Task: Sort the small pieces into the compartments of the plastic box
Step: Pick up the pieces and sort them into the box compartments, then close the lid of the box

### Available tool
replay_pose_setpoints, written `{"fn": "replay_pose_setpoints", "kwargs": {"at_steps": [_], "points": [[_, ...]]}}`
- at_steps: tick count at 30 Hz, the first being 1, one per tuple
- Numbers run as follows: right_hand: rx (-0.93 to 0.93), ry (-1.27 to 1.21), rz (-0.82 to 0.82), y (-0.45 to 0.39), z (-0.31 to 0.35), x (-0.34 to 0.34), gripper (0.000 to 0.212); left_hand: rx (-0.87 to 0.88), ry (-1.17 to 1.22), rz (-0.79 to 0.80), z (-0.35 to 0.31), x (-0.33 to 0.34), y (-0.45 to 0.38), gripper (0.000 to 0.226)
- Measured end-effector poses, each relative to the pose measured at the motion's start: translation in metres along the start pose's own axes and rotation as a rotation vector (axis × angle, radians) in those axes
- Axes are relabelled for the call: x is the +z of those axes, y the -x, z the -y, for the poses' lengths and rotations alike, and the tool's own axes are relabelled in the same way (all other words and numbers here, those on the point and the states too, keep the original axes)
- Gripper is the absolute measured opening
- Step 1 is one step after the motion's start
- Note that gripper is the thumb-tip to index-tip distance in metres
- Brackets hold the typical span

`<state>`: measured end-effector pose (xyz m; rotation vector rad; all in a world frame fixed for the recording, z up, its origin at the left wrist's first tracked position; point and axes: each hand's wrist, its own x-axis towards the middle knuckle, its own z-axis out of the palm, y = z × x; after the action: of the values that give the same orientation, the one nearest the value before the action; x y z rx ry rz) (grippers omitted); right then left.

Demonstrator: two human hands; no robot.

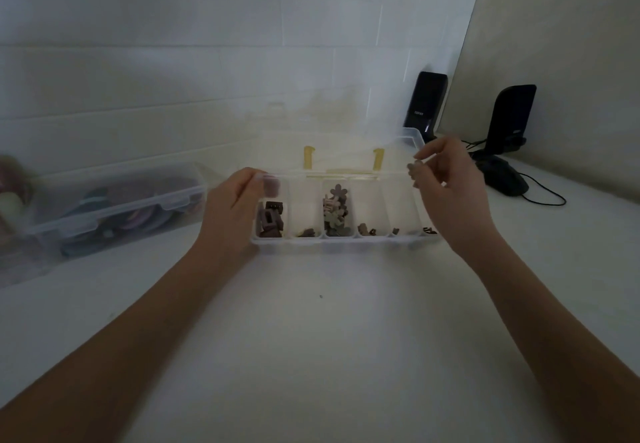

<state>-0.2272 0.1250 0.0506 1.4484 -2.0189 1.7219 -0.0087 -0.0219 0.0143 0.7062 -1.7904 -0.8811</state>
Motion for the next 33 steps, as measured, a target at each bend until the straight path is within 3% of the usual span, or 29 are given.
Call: {"fn": "replay_pose_setpoints", "kwargs": {"at_steps": [8, 12, 18, 24, 27, 29, 33], "points": [[-0.270, 0.027, 0.206, 0.018, 0.023, 0.017, 0.017, 0.001, -0.036, -0.042, 0.000, 0.003, 0.002, 0.029], [-0.379, 0.235, 0.280, 0.028, 0.023, 0.031, 0.014, -0.028, 0.000, -0.040, -0.001, 0.006, 0.004, 0.029], [-0.241, 0.326, 0.236, 0.026, 0.018, 0.032, 0.017, -0.005, 0.012, -0.051, -0.004, 0.009, 0.008, 0.028], [-0.304, 0.440, 0.241, 0.021, 0.010, 0.024, 0.036, -0.032, 0.037, -0.033, -0.003, 0.007, 0.007, 0.028], [-0.155, 0.400, 0.112, 0.011, 0.003, 0.016, 0.039, -0.083, 0.121, -0.030, -0.005, 0.009, 0.006, 0.026], [0.039, 0.283, 0.015, 0.003, -0.003, 0.008, 0.038, -0.134, 0.178, -0.018, -0.005, 0.009, 0.006, 0.024], [0.495, 0.013, 0.045, -0.010, -0.009, -0.003, 0.042, -0.207, 0.254, 0.045, -0.001, 0.010, 0.005, 0.019]]}}
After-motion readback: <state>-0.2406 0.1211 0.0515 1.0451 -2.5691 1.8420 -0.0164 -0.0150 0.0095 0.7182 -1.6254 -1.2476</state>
